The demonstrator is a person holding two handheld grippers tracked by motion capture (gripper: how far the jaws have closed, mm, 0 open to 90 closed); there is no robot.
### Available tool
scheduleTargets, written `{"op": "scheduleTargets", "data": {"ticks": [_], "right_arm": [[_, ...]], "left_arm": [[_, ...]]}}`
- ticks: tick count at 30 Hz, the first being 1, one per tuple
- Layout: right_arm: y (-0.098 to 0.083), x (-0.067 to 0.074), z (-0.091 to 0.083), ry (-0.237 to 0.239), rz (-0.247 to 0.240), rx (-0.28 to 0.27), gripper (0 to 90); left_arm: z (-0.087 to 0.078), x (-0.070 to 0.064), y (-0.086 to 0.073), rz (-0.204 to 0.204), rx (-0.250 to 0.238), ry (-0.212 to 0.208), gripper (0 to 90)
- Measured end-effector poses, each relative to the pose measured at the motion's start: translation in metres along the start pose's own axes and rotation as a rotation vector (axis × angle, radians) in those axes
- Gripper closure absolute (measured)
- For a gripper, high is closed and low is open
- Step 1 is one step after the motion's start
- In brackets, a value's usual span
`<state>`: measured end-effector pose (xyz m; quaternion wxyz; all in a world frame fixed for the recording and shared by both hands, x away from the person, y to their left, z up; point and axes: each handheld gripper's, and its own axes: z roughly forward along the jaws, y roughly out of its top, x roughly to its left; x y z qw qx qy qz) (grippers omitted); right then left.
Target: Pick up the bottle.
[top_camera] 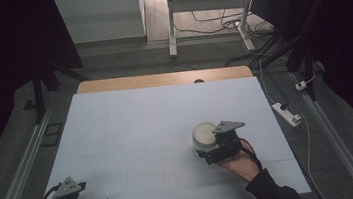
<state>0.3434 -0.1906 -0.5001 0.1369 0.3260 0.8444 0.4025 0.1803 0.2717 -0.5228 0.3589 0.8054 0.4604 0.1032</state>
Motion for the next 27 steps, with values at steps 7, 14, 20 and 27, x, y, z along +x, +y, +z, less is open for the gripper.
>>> {"op": "scheduleTargets", "data": {"ticks": [7,14,20,27], "right_arm": [[0.0,-0.0006,0.0031,-0.002,-0.013,-0.007,1.4],[0.0002,0.0007,0.0017,-0.008,-0.027,-0.01,5.9],[-0.0002,0.0023,0.0009,-0.024,-0.041,-0.016,6.4],[-0.0004,0.0015,0.0,-0.014,-0.063,-0.018,6.6]], "left_arm": [[0.0002,-0.0003,0.0001,0.002,0.002,0.0,1.5],[0.0004,-0.0009,0.0002,0.007,0.004,0.0,1.5],[0.0009,-0.0014,0.0004,0.011,0.005,0.003,1.5],[0.001,-0.0017,0.0004,0.013,0.005,0.004,1.5]]}}
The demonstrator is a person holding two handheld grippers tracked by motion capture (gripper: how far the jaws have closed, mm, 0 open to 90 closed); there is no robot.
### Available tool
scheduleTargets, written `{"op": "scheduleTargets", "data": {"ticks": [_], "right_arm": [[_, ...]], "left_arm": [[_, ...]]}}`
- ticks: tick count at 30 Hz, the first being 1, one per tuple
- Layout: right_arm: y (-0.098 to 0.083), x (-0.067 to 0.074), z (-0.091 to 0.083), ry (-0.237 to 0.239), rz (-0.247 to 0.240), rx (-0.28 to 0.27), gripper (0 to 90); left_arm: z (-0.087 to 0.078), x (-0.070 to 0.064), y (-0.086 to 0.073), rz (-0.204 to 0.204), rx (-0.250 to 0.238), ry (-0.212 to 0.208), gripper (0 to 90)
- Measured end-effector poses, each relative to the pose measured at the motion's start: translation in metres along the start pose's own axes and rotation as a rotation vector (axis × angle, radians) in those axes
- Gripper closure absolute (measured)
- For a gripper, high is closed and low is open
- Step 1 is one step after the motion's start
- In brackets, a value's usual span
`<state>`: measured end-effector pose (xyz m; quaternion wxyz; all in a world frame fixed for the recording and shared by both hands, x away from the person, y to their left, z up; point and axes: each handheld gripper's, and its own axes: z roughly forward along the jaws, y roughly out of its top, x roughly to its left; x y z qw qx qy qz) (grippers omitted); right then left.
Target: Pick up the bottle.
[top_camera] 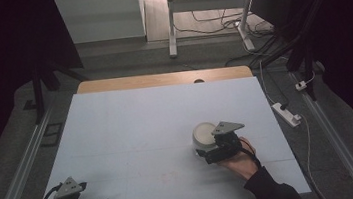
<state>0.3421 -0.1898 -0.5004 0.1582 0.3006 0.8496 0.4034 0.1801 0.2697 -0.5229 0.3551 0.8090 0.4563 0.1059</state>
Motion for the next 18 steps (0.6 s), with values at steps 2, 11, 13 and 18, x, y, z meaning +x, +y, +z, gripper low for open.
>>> {"op": "scheduleTargets", "data": {"ticks": [2,11,13,18], "right_arm": [[0.0,0.0,0.0,0.001,-0.005,-0.003,6.6],[0.004,0.004,-0.004,0.014,0.006,-0.024,6.6],[0.006,0.004,-0.006,0.02,0.01,-0.029,6.6],[0.011,0.007,-0.008,0.032,0.015,-0.048,6.6]], "left_arm": [[0.0,0.0,0.0,0.001,-0.001,0.0,1.5],[0.0,0.0,0.0,-0.001,-0.003,0.0,1.5],[0.0,0.0,0.0,-0.001,-0.003,0.0,1.5],[0.0,0.0,0.0,-0.002,-0.003,0.001,1.5]]}}
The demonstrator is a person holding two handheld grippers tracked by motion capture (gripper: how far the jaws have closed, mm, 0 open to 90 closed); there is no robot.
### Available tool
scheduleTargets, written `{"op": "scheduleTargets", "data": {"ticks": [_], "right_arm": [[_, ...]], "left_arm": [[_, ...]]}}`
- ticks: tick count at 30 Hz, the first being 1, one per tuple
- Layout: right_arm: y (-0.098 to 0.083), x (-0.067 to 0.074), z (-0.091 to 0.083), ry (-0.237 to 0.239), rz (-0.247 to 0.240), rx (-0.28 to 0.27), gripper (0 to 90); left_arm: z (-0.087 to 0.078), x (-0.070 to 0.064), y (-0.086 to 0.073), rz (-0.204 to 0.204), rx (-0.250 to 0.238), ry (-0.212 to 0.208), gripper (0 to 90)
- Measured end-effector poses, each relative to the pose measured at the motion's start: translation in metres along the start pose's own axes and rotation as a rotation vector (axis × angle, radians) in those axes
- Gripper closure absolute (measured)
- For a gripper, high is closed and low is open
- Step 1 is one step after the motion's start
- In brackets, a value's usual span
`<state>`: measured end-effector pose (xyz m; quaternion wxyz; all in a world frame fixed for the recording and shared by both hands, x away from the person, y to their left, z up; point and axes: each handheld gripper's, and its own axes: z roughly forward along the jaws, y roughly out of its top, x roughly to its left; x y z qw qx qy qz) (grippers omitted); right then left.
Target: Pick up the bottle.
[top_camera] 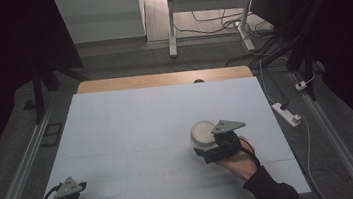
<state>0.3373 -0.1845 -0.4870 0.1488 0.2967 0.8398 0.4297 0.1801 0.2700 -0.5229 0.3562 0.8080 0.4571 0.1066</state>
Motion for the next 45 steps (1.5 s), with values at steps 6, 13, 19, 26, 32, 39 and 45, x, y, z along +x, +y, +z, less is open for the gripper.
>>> {"op": "scheduleTargets", "data": {"ticks": [6,13,19,26,32,39,45], "right_arm": [[0.009,0.006,0.001,0.028,-0.005,-0.016,6.6],[0.015,0.013,0.006,0.054,-0.017,-0.018,6.6],[0.021,0.021,0.011,0.076,-0.031,-0.026,6.6],[0.027,0.031,0.017,0.106,-0.049,-0.036,6.6],[0.032,0.039,0.023,0.123,-0.056,-0.044,6.6],[0.037,0.048,0.03,0.133,-0.076,-0.039,6.6],[0.039,0.056,0.037,0.142,-0.099,-0.031,6.6]], "left_arm": [[0.0,0.0,0.0,-0.002,0.002,-0.002,1.5],[0.0,0.0,0.0,-0.003,0.002,-0.002,1.5],[0.0,0.001,0.0,-0.004,0.002,-0.005,1.5],[0.0,0.001,0.0,-0.003,0.003,-0.005,1.5],[0.0,0.001,0.0,-0.002,0.004,-0.004,1.5],[0.0,0.001,0.0,-0.001,0.003,-0.004,1.5],[0.0,0.001,0.0,0.001,0.004,-0.004,1.5]]}}
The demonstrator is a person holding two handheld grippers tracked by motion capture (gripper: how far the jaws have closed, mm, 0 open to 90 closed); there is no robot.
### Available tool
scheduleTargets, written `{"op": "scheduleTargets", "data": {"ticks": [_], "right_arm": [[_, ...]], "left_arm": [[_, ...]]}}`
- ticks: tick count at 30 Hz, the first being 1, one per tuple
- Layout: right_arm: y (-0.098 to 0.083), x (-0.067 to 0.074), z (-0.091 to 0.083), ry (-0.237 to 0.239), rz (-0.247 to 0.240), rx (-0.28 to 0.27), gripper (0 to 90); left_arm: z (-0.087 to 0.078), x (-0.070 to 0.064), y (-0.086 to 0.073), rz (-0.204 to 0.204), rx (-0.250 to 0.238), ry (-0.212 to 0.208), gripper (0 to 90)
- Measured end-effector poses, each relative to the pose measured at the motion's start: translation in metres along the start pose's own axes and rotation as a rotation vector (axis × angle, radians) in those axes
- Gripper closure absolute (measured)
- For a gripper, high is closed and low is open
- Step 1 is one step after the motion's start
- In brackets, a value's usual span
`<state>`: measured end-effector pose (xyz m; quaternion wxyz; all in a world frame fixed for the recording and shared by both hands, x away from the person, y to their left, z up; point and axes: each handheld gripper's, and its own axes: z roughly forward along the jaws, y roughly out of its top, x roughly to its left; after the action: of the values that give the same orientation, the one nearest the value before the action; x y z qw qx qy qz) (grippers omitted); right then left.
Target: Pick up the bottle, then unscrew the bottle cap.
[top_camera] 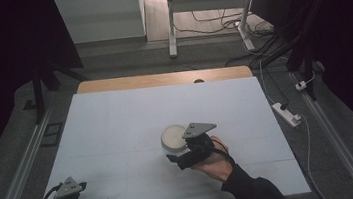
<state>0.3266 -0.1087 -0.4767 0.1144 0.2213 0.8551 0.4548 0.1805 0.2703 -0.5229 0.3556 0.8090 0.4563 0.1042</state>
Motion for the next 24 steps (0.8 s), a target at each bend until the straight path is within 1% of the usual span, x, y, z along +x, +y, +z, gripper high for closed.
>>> {"op": "scheduleTargets", "data": {"ticks": [5,8,10,16,17,22,24], "right_arm": [[0.0022,0.0048,0.0044,0.009,-0.011,0.002,6.6],[0.0023,0.0058,0.0059,0.01,-0.012,0.004,6.6],[0.0019,0.0058,0.0064,0.011,-0.011,0.003,6.6],[0.0018,0.0053,0.0055,0.008,-0.013,-0.002,6.6],[0.0019,0.0052,0.0053,0.009,-0.012,-0.002,6.6],[0.0013,0.0058,0.0052,0.013,-0.013,-0.002,6.6],[0.0013,0.0061,0.0051,0.015,-0.014,-0.002,6.6]], "left_arm": [[0.0,0.0,0.0,0.0,0.001,-0.001,1.4],[-0.0006,0.0002,0.0,-0.002,-0.002,-0.01,0.9],[-0.001,0.0012,-0.0001,-0.008,-0.006,-0.026,0.2],[-0.0017,0.0044,-0.0008,-0.03,-0.015,-0.051,0.0],[-0.0017,0.0049,-0.0008,-0.032,-0.015,-0.058,0.0],[-0.0016,0.0044,-0.0004,-0.031,-0.016,-0.062,0.0],[-0.0018,0.0045,0.0001,-0.033,-0.027,-0.079,0.0]]}}
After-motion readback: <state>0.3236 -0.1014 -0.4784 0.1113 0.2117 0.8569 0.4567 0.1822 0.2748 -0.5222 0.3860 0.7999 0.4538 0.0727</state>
